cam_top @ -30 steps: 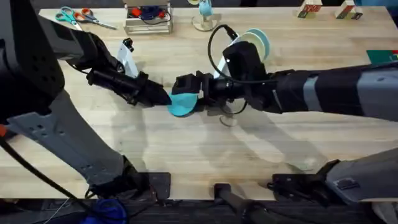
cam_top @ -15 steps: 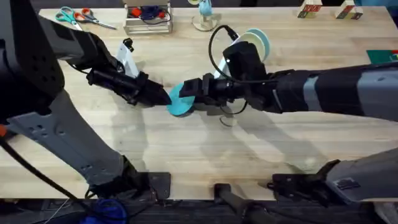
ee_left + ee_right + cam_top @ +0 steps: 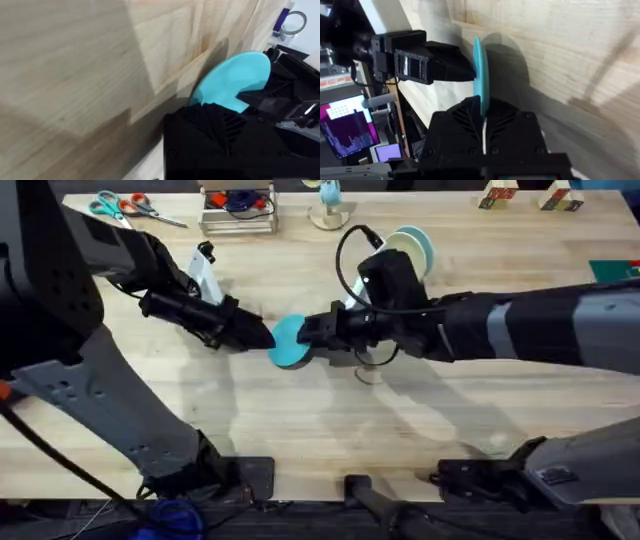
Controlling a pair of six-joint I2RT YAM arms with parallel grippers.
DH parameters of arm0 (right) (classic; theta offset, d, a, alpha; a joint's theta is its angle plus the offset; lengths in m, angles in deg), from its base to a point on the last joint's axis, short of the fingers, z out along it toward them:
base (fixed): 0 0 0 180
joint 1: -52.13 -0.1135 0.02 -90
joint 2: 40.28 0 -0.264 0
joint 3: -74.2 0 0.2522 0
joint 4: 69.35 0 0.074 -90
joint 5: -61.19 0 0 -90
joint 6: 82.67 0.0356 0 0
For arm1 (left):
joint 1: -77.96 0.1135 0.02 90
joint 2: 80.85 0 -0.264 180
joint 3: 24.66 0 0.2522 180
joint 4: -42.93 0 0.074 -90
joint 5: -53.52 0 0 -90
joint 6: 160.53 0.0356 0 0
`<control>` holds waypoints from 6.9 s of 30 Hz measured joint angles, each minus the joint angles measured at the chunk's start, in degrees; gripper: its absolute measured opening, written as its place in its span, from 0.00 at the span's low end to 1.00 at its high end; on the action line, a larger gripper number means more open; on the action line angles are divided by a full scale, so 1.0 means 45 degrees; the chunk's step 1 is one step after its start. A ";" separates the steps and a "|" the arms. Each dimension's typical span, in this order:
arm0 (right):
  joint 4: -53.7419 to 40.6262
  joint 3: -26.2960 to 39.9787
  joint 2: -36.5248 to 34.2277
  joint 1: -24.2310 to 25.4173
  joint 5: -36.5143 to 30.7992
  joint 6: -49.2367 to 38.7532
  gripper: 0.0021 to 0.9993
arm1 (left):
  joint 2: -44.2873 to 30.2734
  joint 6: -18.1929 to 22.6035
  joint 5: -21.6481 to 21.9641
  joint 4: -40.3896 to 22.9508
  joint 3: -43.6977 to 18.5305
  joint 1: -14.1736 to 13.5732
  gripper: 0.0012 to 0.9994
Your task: Pick up the plates from the table one by one and place each into a slot on the dish rack.
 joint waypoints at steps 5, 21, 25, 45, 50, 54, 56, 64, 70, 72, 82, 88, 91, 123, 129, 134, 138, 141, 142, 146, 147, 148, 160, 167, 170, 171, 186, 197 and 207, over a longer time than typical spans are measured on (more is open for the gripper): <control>-0.0001 0.0000 -0.0001 0.0000 0.0000 0.0000 0.03 | 0.0000 0.0000 0.0000 0.0000 0.0000 0.0000 0.04; 0.0014 0.0000 -0.0001 0.0015 0.0010 -0.0005 0.03 | -0.0306 -0.0225 0.0610 -0.0862 -0.0745 -0.0121 0.04; 0.0019 0.0000 -0.0001 0.0116 0.0052 -0.0002 0.03 | -0.0202 -0.0401 0.0832 -0.1025 -0.0842 -0.0121 0.04; 0.0067 0.0560 -0.0001 0.0325 0.0291 -0.1328 0.03 | 0.6669 -0.4229 0.5260 -0.1643 -0.2129 -0.0117 0.04; 0.0058 0.0787 -0.0001 0.0325 0.0514 -0.1743 0.03 | 0.7979 -0.4580 0.5979 -0.1719 -0.2181 -0.0117 0.04; -0.0370 0.1158 -0.0001 0.0325 0.0935 -0.2324 0.03 | 0.8639 -0.4673 0.6211 -0.1723 -0.2181 -0.0117 0.04; -0.0989 0.1400 0.0021 0.0325 0.1042 -0.2890 0.03 | 0.8787 -0.4685 0.6269 -0.1720 -0.2181 -0.0117 0.04; -0.5289 0.3044 0.0727 0.0325 0.0224 -0.5876 0.03 | 0.8840 -0.4768 0.6305 -0.1719 -0.2181 -0.0117 0.14; -0.7674 0.4679 0.1115 0.0325 -0.1143 -0.8164 0.03 | 0.8840 -0.4856 0.6324 -0.1705 -0.2181 -0.0117 0.97; -0.8162 0.5109 0.1172 0.0358 -0.1519 -0.8730 0.03 | 0.8840 -0.4857 0.6346 -0.1683 -0.2181 -0.0117 0.99; -0.9149 0.6400 0.1658 0.1552 -0.2480 -1.0736 0.03 | 0.8840 -0.4857 0.6352 -0.1667 -0.2181 -0.0117 0.99; -0.9196 0.6538 0.2819 0.2007 -0.2574 -1.2190 0.03 | 0.8840 -0.4857 0.6353 -0.1666 -0.2181 -0.0117 0.99; -0.9190 0.6591 0.3370 0.2147 -0.2608 -1.2891 0.03 | 0.8840 -0.4857 0.6353 -0.1666 -0.2181 -0.0117 0.99; -1.0410 0.6591 0.5387 0.2409 -0.7966 -1.4166 0.03 | 0.8840 -0.4857 0.6353 -0.4063 -0.2181 -0.0117 0.99; -1.0410 0.6591 0.5390 0.2409 -0.7995 -1.3831 0.03 | 0.8840 -0.4857 0.6353 -0.5438 -0.2181 -0.0117 1.00; -1.0584 0.6591 0.5391 0.2409 -0.8004 -1.3280 0.03 | 0.8840 -0.4857 0.6353 -0.6320 -0.2181 -0.0117 1.00; -1.0801 0.6591 0.5391 0.2409 -0.8395 -1.2499 0.03 | 0.8839 -0.4857 0.6353 -0.6666 -0.2181 -0.0117 0.99; -1.0997 0.6591 0.5389 0.2429 -0.8836 -1.1928 0.03 | 0.8840 -0.4857 0.6353 -0.6713 -0.2181 -0.0117 0.99; -1.0997 0.6591 0.5391 0.2432 -0.8884 -1.1880 0.03 | 0.8840 -0.4857 0.6353 -0.6713 -0.2181 -0.0117 1.00; -1.1070 0.6591 0.5390 0.2429 -0.8956 -1.1735 0.03 | 0.8840 -0.4857 0.6353 -0.6713 -0.2181 -0.0117 0.99; -1.1131 0.6591 0.5386 0.2429 -0.8956 -1.1699 0.03 | 0.8840 -0.4857 0.6353 -0.6713 -0.2181 -0.0117 0.99; -1.1184 0.6591 0.5386 0.2429 -0.8961 -1.1693 0.03 | 0.8840 -0.4857 0.6353 -0.6713 -0.2181 -0.0117 0.99; -1.1532 0.6591 0.4413 0.2429 -0.8995 -1.1651 0.03 | 0.8839 -0.4857 0.6353 -0.6713 -0.2181 -0.0117 1.00; -1.1550 0.6591 0.3845 0.2429 -0.9000 -1.1647 0.03 | 0.8840 -0.4857 0.6353 -0.6713 -0.2181 -0.0117 0.99; -1.1546 0.6591 0.3558 0.2429 -0.9001 -1.1618 0.03 | 0.8840 -0.4857 0.6353 -0.6713 -0.2181 -0.0117 0.99; -1.1546 0.6591 0.3474 0.2429 -0.9026 -1.1613 0.03 | 0.8840 -0.4857 0.6353 -0.6713 -0.2181 -0.0117 0.99; -1.1546 0.6591 0.2471 0.2433 -0.9870 -1.1341 0.03 | 0.8835 -0.4857 0.6353 -0.6713 -0.2181 -0.0117 1.00; -1.1498 0.6591 0.1947 0.2433 -0.9899 -1.1332 0.03 | 0.8840 -0.4857 0.6353 -0.6713 -0.2181 -0.0117 0.99; -1.1488 0.6591 0.1947 0.2431 -0.9899 -1.1332 0.03 | 0.8840 -0.4857 0.6353 -0.6713 -0.2181 -0.0117 0.99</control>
